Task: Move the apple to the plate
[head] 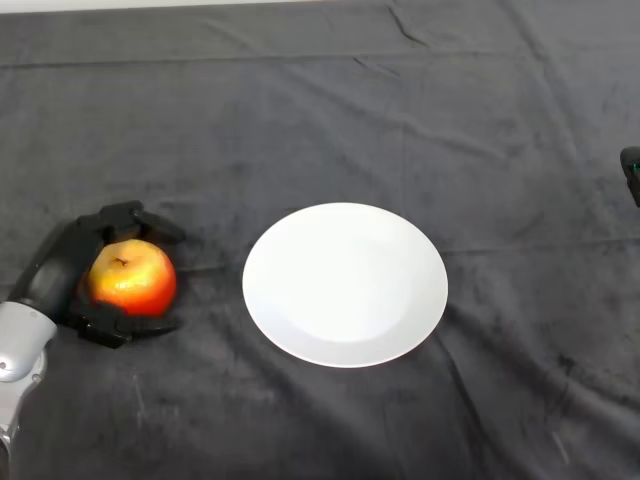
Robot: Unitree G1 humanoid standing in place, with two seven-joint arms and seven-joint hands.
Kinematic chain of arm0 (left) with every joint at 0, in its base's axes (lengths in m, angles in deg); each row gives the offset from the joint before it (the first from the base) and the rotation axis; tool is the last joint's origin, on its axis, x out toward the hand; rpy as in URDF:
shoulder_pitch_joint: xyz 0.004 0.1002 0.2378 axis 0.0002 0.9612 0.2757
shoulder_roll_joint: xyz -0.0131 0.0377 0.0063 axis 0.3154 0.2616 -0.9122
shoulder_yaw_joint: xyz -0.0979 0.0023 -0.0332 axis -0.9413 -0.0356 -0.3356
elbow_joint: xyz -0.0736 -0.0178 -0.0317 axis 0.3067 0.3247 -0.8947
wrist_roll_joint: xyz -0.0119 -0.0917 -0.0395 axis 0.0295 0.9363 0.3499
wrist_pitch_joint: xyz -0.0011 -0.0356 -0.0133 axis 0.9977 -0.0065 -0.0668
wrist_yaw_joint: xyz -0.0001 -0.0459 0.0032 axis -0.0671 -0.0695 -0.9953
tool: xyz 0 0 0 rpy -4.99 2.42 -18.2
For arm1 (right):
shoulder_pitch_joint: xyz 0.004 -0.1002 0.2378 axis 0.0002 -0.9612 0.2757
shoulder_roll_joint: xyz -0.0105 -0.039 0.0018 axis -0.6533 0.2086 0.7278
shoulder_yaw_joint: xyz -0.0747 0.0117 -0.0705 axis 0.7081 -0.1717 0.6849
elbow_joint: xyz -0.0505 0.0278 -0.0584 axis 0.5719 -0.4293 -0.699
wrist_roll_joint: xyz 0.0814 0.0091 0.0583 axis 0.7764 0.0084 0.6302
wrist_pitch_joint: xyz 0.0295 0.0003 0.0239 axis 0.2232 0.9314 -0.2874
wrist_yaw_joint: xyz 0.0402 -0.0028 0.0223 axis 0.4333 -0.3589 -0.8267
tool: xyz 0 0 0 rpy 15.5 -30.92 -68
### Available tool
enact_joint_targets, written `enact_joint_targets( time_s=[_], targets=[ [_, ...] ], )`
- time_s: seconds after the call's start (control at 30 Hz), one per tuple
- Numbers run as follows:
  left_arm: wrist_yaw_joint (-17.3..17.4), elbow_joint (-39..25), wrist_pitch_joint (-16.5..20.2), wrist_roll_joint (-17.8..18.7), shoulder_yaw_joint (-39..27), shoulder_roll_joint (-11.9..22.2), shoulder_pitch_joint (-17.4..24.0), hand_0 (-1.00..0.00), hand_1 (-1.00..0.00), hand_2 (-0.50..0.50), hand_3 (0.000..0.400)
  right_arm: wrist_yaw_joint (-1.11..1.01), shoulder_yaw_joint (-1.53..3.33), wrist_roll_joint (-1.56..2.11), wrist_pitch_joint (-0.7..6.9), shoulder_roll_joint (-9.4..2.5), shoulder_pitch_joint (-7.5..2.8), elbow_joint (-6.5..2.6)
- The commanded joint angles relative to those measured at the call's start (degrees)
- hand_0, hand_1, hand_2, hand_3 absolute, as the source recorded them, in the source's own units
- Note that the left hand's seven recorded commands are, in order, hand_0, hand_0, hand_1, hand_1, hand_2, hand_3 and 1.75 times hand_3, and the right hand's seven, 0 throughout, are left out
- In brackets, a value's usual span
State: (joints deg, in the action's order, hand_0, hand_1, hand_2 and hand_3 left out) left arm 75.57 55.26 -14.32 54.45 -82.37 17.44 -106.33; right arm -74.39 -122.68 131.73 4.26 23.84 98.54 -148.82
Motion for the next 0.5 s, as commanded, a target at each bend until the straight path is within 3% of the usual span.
enact_joint_targets(
  time_s=[0.03, 0.5],
  targets=[
    [-0.99, -3.43, 0.97, -1.22, 1.16, -0.39, -3.13, -1.00, -1.00, 0.00, 0.400, 0.06, -0.62, 0.77, -0.61, 1.70, 1.03, 0.75],
    [-3.54, -23.12, 4.05, -4.05, 4.27, -2.99, 1.58, -1.00, -1.00, 0.00, 0.400, 0.14, -0.56, 0.74, -0.60, 1.58, 0.91, 1.03]
  ],
)
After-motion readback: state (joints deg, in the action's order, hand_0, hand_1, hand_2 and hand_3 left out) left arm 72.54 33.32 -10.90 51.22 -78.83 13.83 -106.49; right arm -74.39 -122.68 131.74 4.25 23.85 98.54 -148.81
